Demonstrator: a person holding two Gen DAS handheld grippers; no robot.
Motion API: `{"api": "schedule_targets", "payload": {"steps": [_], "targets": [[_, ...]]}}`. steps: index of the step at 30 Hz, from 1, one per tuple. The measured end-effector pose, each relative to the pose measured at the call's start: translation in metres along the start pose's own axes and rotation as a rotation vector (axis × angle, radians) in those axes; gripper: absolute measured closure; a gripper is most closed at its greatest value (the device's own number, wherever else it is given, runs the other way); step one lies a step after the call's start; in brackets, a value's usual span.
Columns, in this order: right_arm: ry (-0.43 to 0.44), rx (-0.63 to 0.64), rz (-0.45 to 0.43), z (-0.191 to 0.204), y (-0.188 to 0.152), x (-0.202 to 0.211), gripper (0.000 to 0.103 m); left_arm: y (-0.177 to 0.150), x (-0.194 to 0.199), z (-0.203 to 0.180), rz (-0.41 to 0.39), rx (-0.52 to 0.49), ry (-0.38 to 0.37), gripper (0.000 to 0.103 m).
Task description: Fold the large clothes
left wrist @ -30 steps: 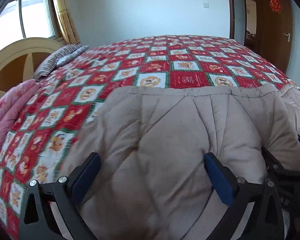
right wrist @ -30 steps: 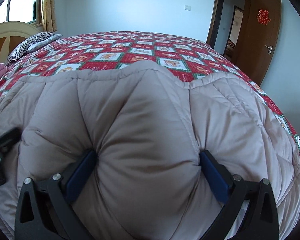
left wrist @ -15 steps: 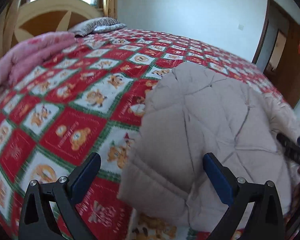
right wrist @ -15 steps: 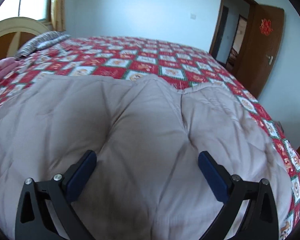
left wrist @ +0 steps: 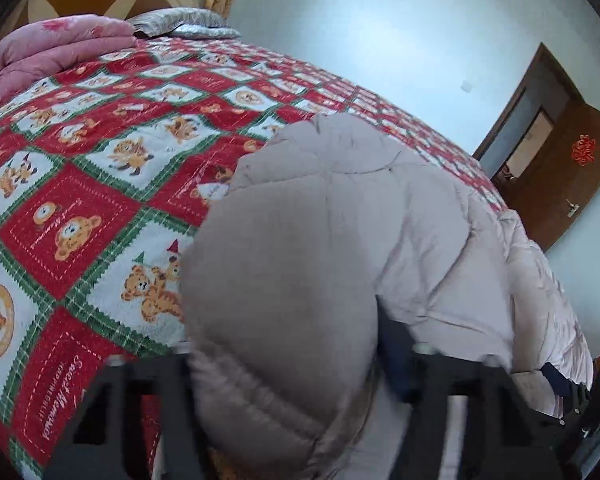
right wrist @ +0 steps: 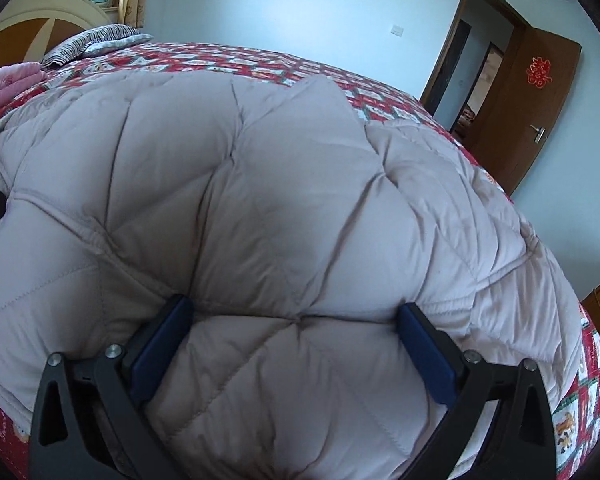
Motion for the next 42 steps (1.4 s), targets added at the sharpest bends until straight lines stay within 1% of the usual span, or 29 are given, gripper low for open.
{"api": "schedule_targets", "payload": {"steps": [1, 2, 4, 8, 10, 12, 13, 16, 17, 19, 20, 22, 24, 26, 27, 28, 30, 31, 34, 37, 42], "targets": [[0.001, -0.002, 0.001, 0.001, -0.001, 0.000, 0.000, 0.002, 0.005, -0.003, -0.002, -0.014, -0.014, 0.070], [-0.002, -0.005, 0.004, 0.003, -0.001, 0.001, 0.000, 0.006, 0.010, -0.006, -0.008, -0.025, -0.025, 0.079], [-0.010, -0.010, 0.009, 0.006, -0.003, 0.003, 0.000, 0.015, 0.028, -0.012, -0.043, -0.067, -0.029, 0.084], [0.019, 0.024, 0.001, 0.025, -0.009, 0.016, 0.000, 0.030, 0.072, -0.021, -0.130, -0.120, -0.052, 0.086], [0.059, 0.046, -0.002, 0.045, -0.013, 0.024, 0.000, 0.037, 0.094, -0.022, -0.172, -0.150, -0.042, 0.086], [0.089, 0.080, -0.009, 0.062, -0.016, 0.033, 0.000, 0.042, 0.113, -0.020, -0.200, -0.189, -0.016, 0.086], [0.125, 0.097, -0.006, 0.073, -0.015, 0.039, 0.000, 0.046, 0.122, -0.017, -0.216, -0.205, 0.001, 0.086], [0.240, 0.101, 0.008, 0.078, -0.011, 0.063, 0.003, 0.058, 0.141, -0.011, -0.251, -0.247, 0.031, 0.087], [0.279, 0.087, -0.011, 0.073, -0.008, 0.075, 0.003, 0.064, 0.147, -0.009, -0.262, -0.257, 0.030, 0.087], [0.306, 0.047, -0.085, 0.050, 0.003, 0.098, 0.002, 0.073, 0.157, -0.012, -0.282, -0.283, 0.024, 0.087], [0.300, 0.023, -0.116, 0.034, 0.008, 0.105, 0.002, 0.077, 0.159, -0.017, -0.291, -0.301, 0.017, 0.087], [0.255, -0.056, -0.153, -0.010, 0.019, 0.109, 0.002, 0.082, 0.161, -0.032, -0.305, -0.356, 0.010, 0.087], [0.188, -0.116, -0.138, -0.046, 0.026, 0.095, 0.003, 0.085, 0.160, -0.053, -0.314, -0.404, -0.012, 0.087], [0.120, -0.161, -0.111, -0.082, 0.026, 0.076, 0.006, 0.088, 0.156, -0.079, -0.322, -0.451, -0.033, 0.087], [0.096, -0.182, -0.091, -0.095, 0.023, 0.068, 0.010, 0.088, 0.155, -0.093, -0.327, -0.475, -0.043, 0.087], [0.077, -0.209, -0.058, -0.112, 0.017, 0.057, 0.014, 0.089, 0.153, -0.112, -0.336, -0.511, -0.051, 0.087], [0.062, -0.246, -0.021, -0.132, 0.007, 0.046, 0.018, 0.087, 0.150, -0.140, -0.343, -0.566, -0.073, 0.087], [0.066, -0.272, -0.006, -0.142, 0.001, 0.039, 0.018, 0.084, 0.146, -0.160, -0.338, -0.598, -0.096, 0.087], [0.093, -0.311, 0.013, -0.156, -0.016, 0.039, 0.018, 0.072, 0.138, -0.201, -0.325, -0.672, -0.144, 0.087], [0.111, -0.317, 0.016, -0.162, -0.019, 0.039, 0.019, 0.054, 0.125, -0.240, -0.296, -0.744, -0.183, 0.087], [0.169, -0.373, 0.022, -0.170, -0.027, 0.038, 0.019, 0.024, 0.105, -0.284, -0.256, -0.840, -0.205, 0.087]]}}
Point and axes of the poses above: each gripper's, at about its wrist camera, not at the fingertips, and x roughly against the way its jaws point, z to its left, y to its top, the point moved 8 cm from there along -x, roughly the way its jaws point, and after that the axes turned 6 degrees about -x, right-handed, at the moved point
